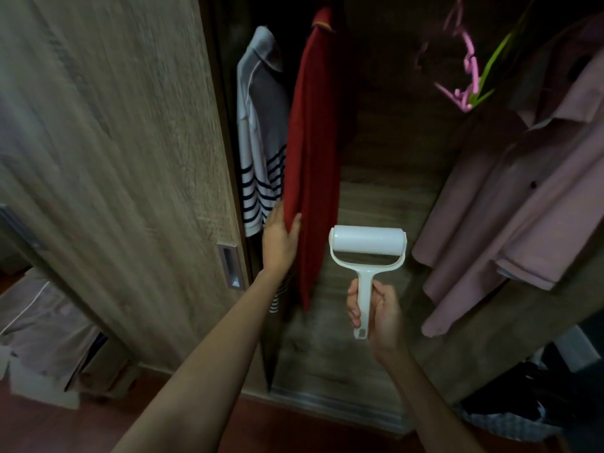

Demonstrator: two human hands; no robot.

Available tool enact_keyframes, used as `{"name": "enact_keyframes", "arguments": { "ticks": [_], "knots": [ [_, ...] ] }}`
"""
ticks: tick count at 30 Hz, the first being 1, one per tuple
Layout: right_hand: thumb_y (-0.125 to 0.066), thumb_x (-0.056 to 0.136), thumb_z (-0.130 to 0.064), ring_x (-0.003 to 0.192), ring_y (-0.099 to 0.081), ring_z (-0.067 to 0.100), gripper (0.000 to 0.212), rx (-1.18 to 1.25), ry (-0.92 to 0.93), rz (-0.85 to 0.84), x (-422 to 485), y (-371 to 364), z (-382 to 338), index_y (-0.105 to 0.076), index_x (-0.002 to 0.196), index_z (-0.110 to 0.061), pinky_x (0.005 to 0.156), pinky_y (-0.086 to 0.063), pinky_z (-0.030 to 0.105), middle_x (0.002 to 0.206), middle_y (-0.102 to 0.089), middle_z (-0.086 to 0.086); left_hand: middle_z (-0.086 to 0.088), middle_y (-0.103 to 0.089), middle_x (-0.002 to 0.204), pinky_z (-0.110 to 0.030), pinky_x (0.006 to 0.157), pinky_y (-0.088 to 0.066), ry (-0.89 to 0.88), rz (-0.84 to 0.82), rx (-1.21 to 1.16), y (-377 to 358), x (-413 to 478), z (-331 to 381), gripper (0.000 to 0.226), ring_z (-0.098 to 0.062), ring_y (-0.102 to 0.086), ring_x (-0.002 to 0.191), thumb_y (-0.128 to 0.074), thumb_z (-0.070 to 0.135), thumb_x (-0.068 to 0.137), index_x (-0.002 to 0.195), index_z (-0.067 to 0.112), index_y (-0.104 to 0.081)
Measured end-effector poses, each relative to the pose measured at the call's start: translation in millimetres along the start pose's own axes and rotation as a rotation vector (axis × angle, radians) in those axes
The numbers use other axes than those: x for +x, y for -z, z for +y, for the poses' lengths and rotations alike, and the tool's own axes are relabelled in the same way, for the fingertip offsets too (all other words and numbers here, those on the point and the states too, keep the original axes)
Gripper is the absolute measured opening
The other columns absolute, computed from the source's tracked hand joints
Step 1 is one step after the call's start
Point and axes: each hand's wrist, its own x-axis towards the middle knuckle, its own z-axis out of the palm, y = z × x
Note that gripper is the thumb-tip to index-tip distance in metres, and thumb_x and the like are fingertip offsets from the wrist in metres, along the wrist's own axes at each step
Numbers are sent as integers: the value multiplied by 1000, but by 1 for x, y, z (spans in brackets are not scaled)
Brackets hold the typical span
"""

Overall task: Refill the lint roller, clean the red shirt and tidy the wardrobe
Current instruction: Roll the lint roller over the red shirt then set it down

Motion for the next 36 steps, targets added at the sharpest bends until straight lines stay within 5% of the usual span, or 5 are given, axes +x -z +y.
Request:
{"name": "enact_keyframes", "arguments": {
  "ticks": [4, 8, 14, 24, 36],
  "knots": [
    [-19, 95, -26, 35, -35, 10, 44, 16, 6, -16, 3, -2, -7, -51, 74, -4, 38, -29, 20, 43, -42, 2, -3, -61, 80, -22, 63, -40, 102, 72, -129, 17, -8, 8, 23, -5, -53, 65, -47, 4, 98, 111, 2, -65],
    [-18, 96, -27, 35, -35, 12, 46, 19, 3, -44, 10, -9, -13, -51, 75, -2, 39, -29, 22, 43, -41, 3, -9, -63, 77, -36, 67, -48, 94, 108, -167, 48, -19, 12, 26, -9, -56, 67, -45, -1, 95, 111, 3, -65],
    [-31, 91, -39, 40, -38, 11, 44, 16, -41, -250, 22, -25, -26, -58, 84, -5, 42, -32, 23, 49, -42, 2, 10, -69, 99, -15, 87, -48, -21, 124, -284, 118, -31, 40, 26, 13, -60, 86, -46, 8, 99, 120, 13, -61],
    [-27, 98, -43, 37, -36, 9, 45, 57, -140, -711, 49, -96, -72, -56, 104, -9, 36, -34, 19, 58, -39, 2, 21, -50, 54, -15, 54, -35, -119, 552, -197, 203, -14, 93, 35, 7, -40, 56, -49, 21, 100, 67, 31, -56],
    [-29, 95, -48, 29, -30, 6, 46, 126, -144, -826, 72, -168, -84, -58, 89, -12, 34, -13, 19, 45, -33, -2, 12, -51, 60, -18, 53, -35, -122, 749, 12, 227, -18, 101, 29, 5, -40, 58, -54, 26, 99, 77, 8, -62]
  ]
}}
